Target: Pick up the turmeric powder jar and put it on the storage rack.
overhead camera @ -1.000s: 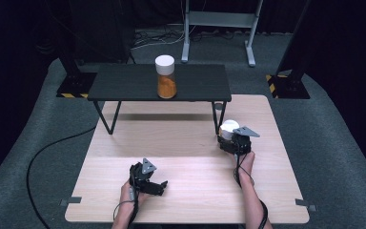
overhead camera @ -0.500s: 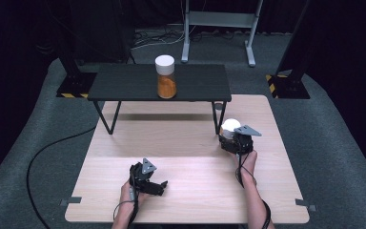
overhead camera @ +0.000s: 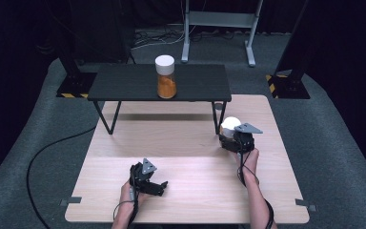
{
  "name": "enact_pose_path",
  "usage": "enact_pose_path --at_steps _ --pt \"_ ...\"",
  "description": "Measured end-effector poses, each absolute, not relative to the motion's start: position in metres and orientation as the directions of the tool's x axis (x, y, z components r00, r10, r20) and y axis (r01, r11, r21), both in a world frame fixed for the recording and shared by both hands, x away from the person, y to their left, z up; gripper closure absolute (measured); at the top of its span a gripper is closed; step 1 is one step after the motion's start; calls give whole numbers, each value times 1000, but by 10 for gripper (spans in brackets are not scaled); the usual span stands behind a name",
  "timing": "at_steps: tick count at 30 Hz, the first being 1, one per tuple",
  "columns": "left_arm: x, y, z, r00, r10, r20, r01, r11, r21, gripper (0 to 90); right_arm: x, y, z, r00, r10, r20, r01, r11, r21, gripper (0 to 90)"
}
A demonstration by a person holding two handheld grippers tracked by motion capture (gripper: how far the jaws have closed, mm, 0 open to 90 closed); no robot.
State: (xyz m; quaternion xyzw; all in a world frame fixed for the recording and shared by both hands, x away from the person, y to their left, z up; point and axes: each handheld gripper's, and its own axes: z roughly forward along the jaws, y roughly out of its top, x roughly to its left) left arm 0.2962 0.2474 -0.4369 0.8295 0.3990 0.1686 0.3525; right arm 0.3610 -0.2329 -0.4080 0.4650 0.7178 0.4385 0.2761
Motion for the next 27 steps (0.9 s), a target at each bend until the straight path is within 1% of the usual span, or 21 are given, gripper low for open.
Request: enact_pose_path --at_steps 4,8,27 --pt "296 247 -437 626 780 -1 542 -435 719 0 361 -233 -402 -425 905 4 426 197 883 294" --pt "296 248 -437 627 779 0 541 -436 719 0 360 -237 -398 -436 900 24 423 181 888 294" --pt "296 248 -437 631 775 1 538 -439 719 0 359 -239 -375 -464 886 1 402 210 891 295"
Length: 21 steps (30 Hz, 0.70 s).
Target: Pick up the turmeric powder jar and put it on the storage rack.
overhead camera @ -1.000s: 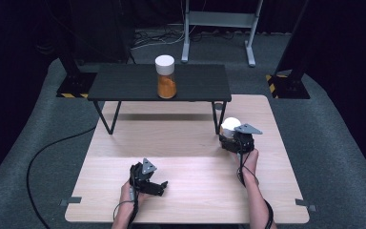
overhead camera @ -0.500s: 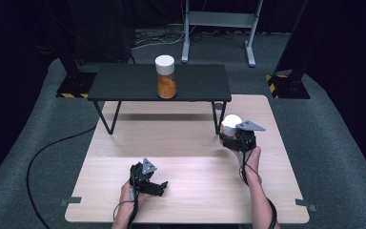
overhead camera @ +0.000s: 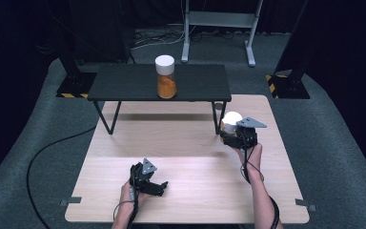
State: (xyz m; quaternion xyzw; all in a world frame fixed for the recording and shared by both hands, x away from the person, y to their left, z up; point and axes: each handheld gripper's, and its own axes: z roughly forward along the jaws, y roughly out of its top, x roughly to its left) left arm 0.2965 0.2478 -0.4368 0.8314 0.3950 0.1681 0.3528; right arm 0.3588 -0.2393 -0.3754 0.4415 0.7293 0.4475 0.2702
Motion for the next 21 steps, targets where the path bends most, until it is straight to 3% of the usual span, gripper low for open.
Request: enact_pose_path --at_steps 21 --pt "296 248 -437 631 776 1 538 -439 720 0 361 -241 -351 -493 870 -18 383 236 893 295"
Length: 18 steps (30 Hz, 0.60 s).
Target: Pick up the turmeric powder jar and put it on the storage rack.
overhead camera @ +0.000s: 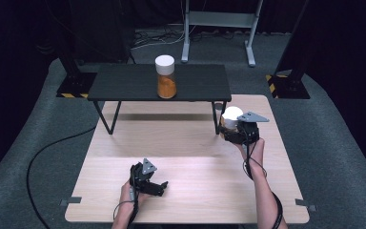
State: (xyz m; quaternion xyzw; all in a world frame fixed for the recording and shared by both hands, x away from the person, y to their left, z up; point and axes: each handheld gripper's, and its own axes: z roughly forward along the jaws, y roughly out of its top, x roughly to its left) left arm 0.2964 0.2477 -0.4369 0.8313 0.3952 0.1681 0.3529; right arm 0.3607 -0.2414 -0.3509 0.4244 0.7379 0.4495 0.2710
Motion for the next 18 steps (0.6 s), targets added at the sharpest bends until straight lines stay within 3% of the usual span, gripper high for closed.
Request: enact_pose_path --at_steps 18 --pt "296 248 -437 631 776 0 538 -438 720 0 364 -243 -331 -507 861 -36 372 257 892 295"
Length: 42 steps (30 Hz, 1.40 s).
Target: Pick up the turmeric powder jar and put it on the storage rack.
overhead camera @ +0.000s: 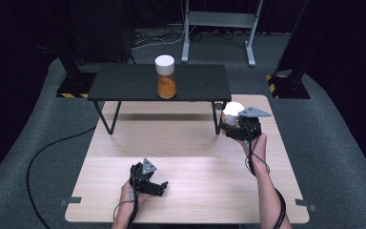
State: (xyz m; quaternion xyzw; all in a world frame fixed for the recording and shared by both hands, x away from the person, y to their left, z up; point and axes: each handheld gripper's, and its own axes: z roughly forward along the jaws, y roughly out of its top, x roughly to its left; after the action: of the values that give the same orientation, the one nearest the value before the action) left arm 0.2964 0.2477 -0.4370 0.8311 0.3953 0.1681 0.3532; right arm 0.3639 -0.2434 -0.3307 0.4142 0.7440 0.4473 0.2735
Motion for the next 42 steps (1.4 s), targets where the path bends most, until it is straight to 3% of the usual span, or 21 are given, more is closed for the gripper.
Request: enact_pose_path --at_steps 42 --pt "296 248 -437 631 776 0 538 -438 720 0 376 -249 -295 -535 844 -36 357 264 896 296"
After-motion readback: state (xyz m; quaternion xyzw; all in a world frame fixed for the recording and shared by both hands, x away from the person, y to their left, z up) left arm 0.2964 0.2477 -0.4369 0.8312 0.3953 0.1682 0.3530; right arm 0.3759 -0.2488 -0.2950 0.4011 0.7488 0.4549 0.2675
